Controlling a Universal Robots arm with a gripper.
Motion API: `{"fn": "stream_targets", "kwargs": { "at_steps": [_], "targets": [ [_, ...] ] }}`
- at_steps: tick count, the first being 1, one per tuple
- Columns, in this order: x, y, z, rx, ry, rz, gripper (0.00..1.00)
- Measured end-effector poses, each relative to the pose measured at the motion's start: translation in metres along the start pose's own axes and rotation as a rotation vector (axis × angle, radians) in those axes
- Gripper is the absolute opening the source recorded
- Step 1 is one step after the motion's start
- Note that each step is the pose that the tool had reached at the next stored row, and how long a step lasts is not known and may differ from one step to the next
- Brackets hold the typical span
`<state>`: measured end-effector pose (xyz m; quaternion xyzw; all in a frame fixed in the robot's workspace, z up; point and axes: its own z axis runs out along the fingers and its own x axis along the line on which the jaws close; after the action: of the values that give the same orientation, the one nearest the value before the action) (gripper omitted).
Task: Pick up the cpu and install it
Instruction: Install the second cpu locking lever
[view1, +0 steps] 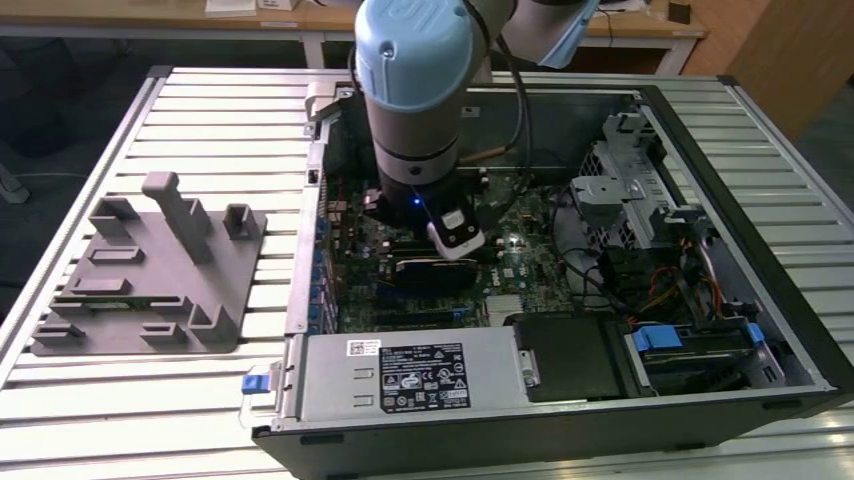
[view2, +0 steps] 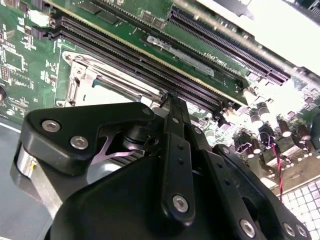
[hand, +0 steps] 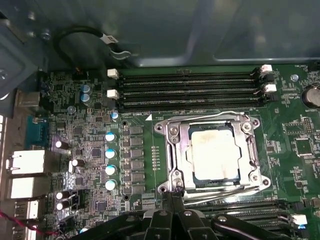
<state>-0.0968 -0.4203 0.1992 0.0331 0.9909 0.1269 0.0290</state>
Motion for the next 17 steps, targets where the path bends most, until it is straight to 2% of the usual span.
{"fn": "stream_targets", "kwargs": {
  "at_steps": [2,8,17],
  "targets": [
    [0.0009,-0.0012,0.0001,-0.0059,0.0003,0.0,0.11],
    [0.0041,-0.0032,0.0028,-0.0391,0.0023,0.003,0.11],
    [0.0047,-0.0043,0.0071,-0.0695,0.004,0.005,0.11]
  ]
}}
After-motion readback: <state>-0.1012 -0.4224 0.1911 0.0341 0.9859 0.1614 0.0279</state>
